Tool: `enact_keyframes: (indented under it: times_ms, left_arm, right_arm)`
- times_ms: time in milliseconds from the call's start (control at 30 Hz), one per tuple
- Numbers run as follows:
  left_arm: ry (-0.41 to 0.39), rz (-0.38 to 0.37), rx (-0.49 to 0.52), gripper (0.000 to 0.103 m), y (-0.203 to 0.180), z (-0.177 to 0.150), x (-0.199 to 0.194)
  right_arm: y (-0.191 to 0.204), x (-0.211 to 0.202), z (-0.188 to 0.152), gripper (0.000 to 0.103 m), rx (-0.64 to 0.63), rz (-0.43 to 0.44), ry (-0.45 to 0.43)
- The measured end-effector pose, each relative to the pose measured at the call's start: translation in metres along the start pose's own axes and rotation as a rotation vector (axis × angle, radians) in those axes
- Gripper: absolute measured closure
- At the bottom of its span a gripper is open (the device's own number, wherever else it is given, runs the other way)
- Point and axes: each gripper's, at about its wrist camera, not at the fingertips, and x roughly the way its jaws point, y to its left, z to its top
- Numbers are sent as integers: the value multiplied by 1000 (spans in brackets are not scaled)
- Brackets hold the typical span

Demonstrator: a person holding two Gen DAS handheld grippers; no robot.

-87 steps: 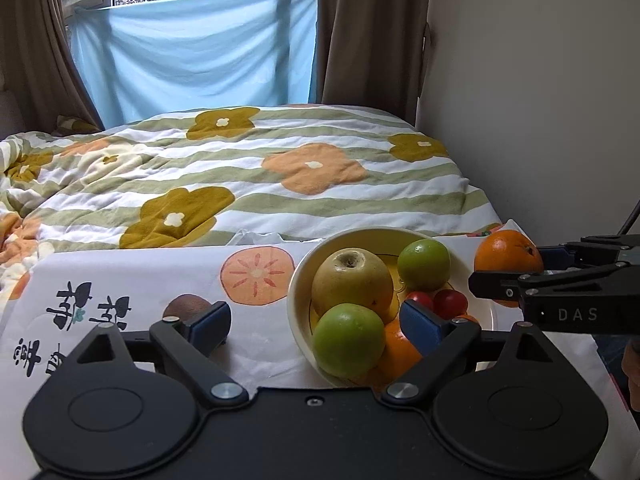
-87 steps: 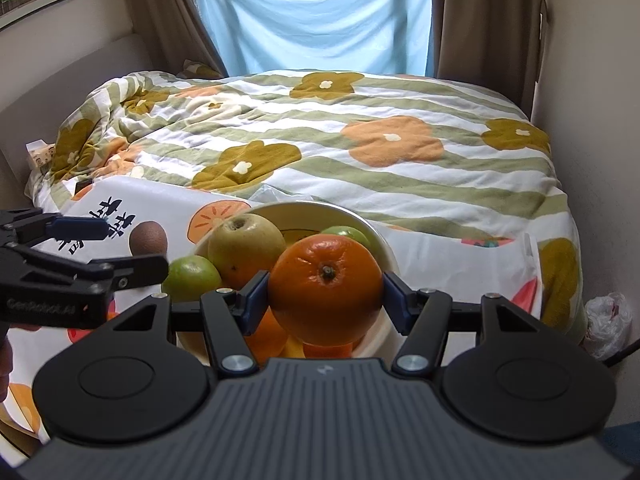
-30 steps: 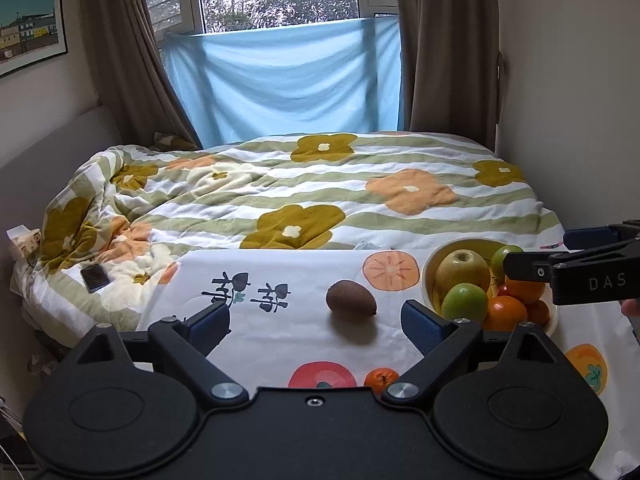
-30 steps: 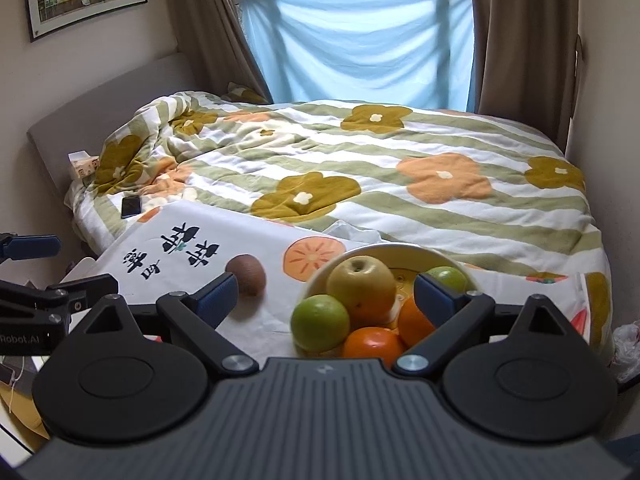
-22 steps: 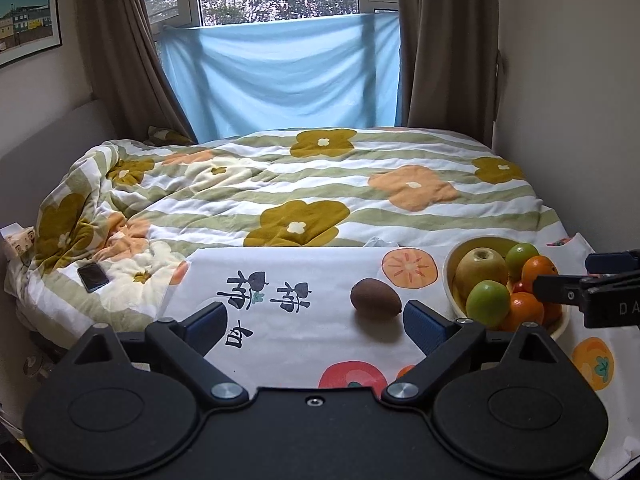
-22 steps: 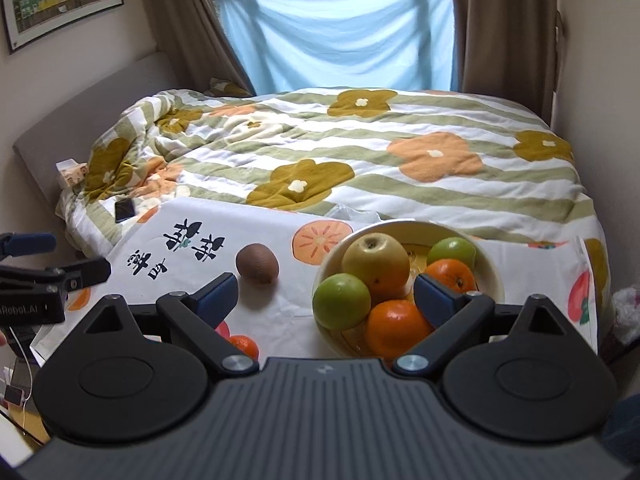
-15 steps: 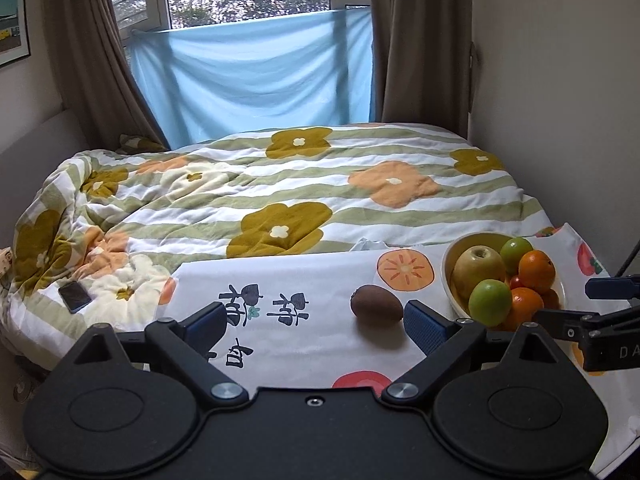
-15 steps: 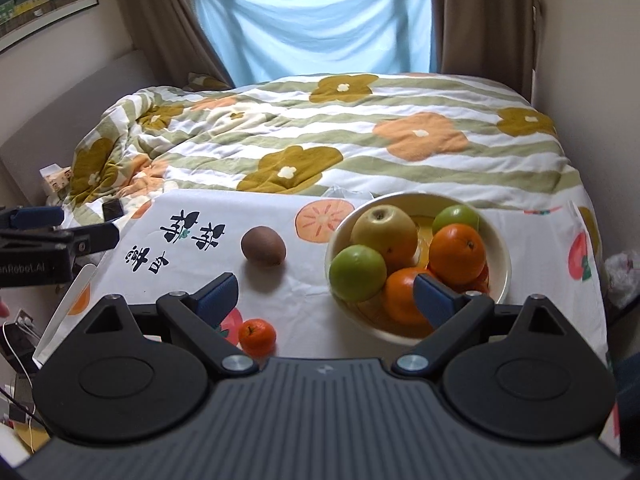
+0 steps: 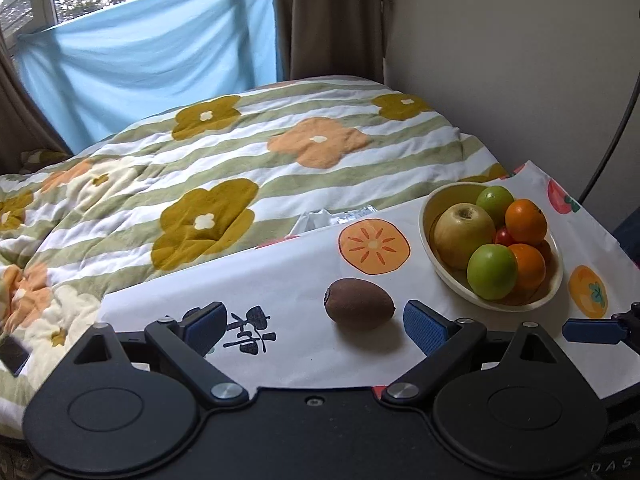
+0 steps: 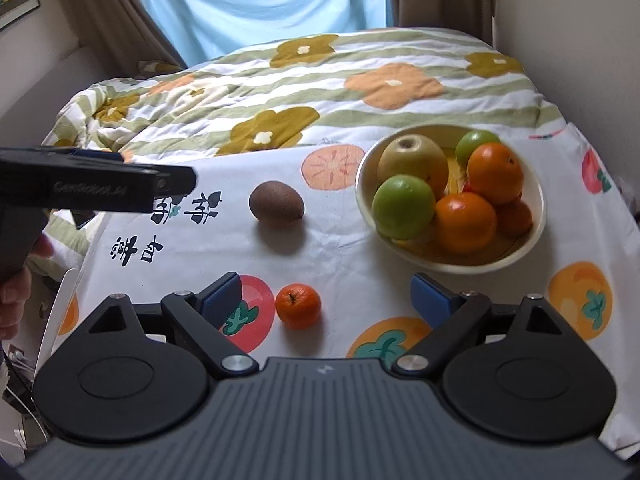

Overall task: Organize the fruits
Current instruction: 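Move both tools toward the brown kiwi and the last tangerine, then grasp the brown kiwi with the left tool while the right tool grasps the tangerine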

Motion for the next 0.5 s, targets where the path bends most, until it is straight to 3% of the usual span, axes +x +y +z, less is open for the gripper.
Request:
enact_keyframes:
  times_ms: [100, 200, 500]
  left_arm:
    - [29, -45, 45, 6, 2, 6, 22]
    - [66, -97, 78, 6, 2, 9, 47]
    - [145, -173, 159, 7, -6, 12, 95]
  right_arm:
    - [9, 13, -3, 0, 37, -17, 19]
    - [17, 28, -4, 9, 56, -33, 49]
    - [28, 63, -11, 20, 104, -98, 122]
